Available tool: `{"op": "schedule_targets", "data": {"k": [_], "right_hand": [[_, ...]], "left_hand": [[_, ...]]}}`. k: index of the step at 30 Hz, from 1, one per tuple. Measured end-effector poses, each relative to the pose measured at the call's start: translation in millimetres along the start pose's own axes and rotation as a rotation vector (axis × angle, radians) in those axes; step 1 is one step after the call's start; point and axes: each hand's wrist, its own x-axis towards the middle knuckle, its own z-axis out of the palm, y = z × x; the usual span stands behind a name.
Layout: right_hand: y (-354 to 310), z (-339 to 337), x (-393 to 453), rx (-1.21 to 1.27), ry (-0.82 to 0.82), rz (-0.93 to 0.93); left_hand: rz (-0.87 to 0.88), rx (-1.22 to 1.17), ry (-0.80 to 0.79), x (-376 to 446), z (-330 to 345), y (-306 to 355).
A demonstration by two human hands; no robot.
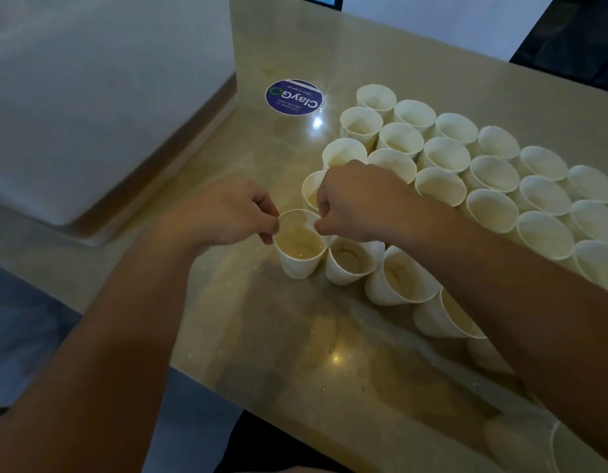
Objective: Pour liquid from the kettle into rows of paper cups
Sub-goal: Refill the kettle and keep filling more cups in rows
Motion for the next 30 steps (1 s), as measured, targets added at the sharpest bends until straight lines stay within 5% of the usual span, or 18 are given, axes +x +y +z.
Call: {"op": "schedule_targets", "data": {"k": [12,18,30], "right_hand": [[12.7,-20.5,-17.9,0.143,0.044,0.071],[48.6,-55.5,-64.9,0.278,0.065,0.141],[132.2,-70.2,-242.7,0.354,0.050,0.441]], "left_hand": [[0.029,0.099,0.097,-9.0,-10.9,14.1],[0.323,-0.004,0.237,-35.1,-5.9,63.0],[0.702,0.069,-0.196,-82.4,135.3,153.6]]}}
